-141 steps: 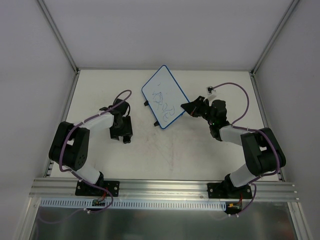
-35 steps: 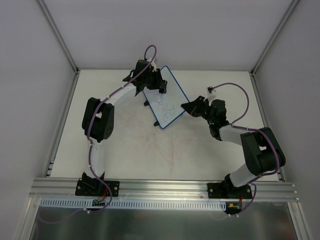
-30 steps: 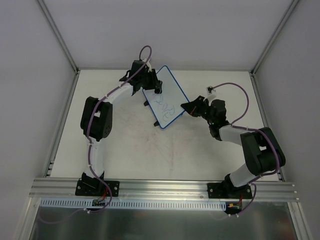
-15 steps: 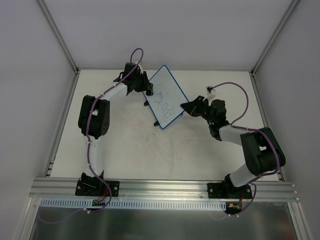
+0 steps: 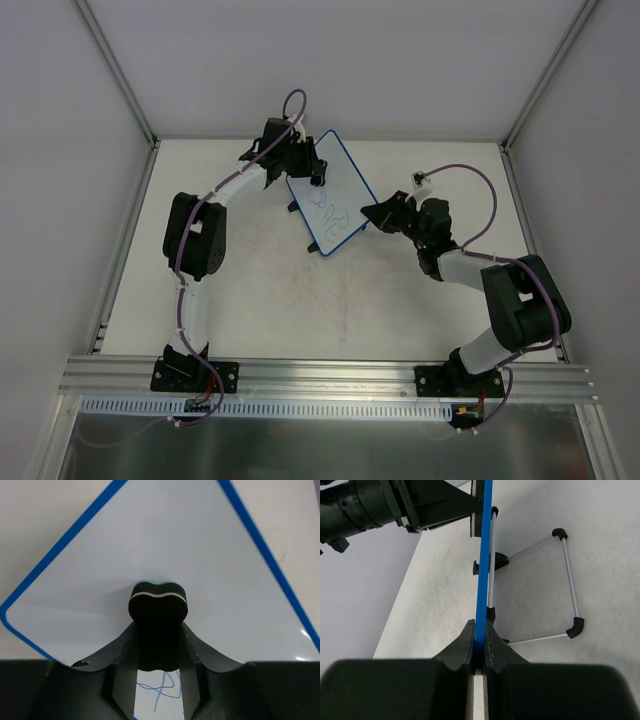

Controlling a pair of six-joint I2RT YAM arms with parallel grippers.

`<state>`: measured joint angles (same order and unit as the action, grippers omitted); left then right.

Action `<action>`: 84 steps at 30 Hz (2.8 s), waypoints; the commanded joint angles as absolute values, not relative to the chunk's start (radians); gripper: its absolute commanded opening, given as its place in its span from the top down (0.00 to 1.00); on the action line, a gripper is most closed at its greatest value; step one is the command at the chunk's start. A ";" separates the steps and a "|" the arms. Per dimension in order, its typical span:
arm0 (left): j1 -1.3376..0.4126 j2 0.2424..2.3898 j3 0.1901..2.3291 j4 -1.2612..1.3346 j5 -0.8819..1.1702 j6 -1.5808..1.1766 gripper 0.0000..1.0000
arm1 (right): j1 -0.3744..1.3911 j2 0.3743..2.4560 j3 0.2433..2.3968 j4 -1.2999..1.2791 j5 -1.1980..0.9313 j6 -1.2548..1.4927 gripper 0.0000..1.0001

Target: Erase the whiteboard

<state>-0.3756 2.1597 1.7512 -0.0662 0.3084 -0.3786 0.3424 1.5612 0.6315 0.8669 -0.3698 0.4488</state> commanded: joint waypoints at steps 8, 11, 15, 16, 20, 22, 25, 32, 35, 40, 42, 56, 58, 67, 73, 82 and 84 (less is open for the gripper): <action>-0.448 2.175 1.856 -0.034 0.405 -0.333 0.89 | 0.405 1.528 0.669 0.858 -0.445 0.313 1.00; -0.420 2.181 1.855 -0.037 0.373 -0.351 0.89 | 0.407 1.525 0.670 0.853 -0.443 0.308 1.00; -0.373 2.195 1.836 -0.041 0.373 -0.374 0.89 | 0.408 1.523 0.672 0.851 -0.442 0.305 1.00; -0.365 2.192 1.813 -0.044 0.373 -0.379 0.90 | 0.408 1.525 0.672 0.850 -0.442 0.307 1.00; -0.348 2.146 1.706 -0.043 0.326 -0.351 0.90 | 0.408 1.526 0.673 0.850 -0.442 0.308 1.00; -0.342 2.120 1.636 -0.044 0.302 -0.341 0.90 | 0.408 1.528 0.673 0.850 -0.442 0.308 1.00; -0.328 2.121 1.597 -0.043 0.325 -0.350 0.90 | 0.410 1.526 0.672 0.851 -0.443 0.310 1.00; -0.314 2.155 1.577 -0.040 0.394 -0.429 0.91 | 0.407 1.531 0.673 0.851 -0.445 0.316 1.00; -0.316 2.149 1.549 -0.032 0.399 -0.452 0.91 | 0.397 1.534 0.673 0.851 -0.442 0.333 1.00; -0.351 2.111 1.479 0.038 0.428 -0.457 0.91 | 0.371 1.560 0.672 0.888 -0.460 0.376 1.00; -0.368 2.097 1.460 0.070 0.431 -0.457 0.91 | 0.359 1.574 0.670 0.902 -0.466 0.397 1.00; -0.526 2.062 1.496 0.176 0.517 -0.437 0.91 | 0.350 1.598 0.673 0.936 -0.489 0.411 1.00; -0.543 2.059 1.518 0.157 0.519 -0.410 0.91 | 0.351 1.600 0.676 0.936 -0.491 0.411 1.00; -0.626 2.057 1.624 -0.081 0.442 -0.143 0.90 | 0.350 1.601 0.675 0.945 -0.495 0.414 1.00; -0.672 2.066 1.661 -0.150 0.379 -0.060 0.90 | 0.350 1.601 0.672 0.946 -0.494 0.414 1.00; -0.572 2.164 1.773 -0.161 0.420 -0.138 0.90 | 0.351 1.598 0.669 0.950 -0.494 0.416 1.00; -0.543 2.175 1.785 -0.161 0.423 -0.159 0.90 | 0.351 1.597 0.669 0.950 -0.494 0.416 1.00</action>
